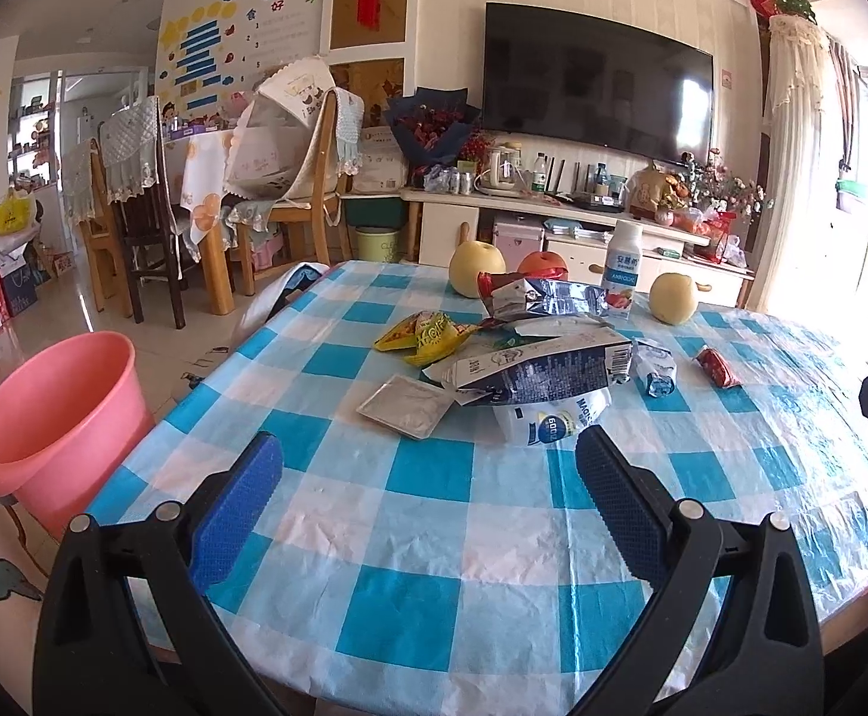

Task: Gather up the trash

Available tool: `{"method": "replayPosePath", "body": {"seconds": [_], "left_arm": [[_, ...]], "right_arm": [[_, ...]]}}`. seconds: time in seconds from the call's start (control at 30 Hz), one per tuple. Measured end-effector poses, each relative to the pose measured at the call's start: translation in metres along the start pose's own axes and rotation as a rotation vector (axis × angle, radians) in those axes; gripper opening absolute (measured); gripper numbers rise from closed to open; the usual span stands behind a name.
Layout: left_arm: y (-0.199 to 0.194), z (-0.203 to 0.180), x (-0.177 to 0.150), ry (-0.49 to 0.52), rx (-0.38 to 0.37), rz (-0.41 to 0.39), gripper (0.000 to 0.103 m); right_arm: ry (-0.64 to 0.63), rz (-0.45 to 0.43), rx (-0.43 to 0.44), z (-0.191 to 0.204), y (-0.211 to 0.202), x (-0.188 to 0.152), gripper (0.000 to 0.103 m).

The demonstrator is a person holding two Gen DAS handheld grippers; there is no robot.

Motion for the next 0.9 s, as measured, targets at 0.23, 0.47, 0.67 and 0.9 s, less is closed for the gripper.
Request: {"method": "replayPosePath", "body": {"seconds": [0.23,0.47,0.67,0.9], "left_arm": [[0.028,0.007,0.002,0.073,0.001,0.041,0.099],[0.063,0.026,0.009,-0.016,-0.137,0.087,0.099],[0.095,0.039,0.018,-0.030,-0.173,0.110,0.099],[0.143,0.051,0.011,-0.047,-0.198,0.239,0.099]], "right_arm": [[0.076,0.041,-0.053,-0.032,0.017,0.013,0.099],[0.174,0.119,-0.058,-0.069,0.052,0.034,0.099],[0.330,0.230,-0.024,-0.105,0.096,0.045,0.099],[0.384,0.288,-0.005,-0.121,0.139,0.056,0.097]]}}
Point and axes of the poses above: each gripper's, at about its wrist camera, not at the fingertips, and y roughly the way its jaws point, z to its left, x to its top, the point moved 4 cm from there along y, roughly the way its jaws point, and after that the axes turned 7 degrees about y, right-handed, at the moved point
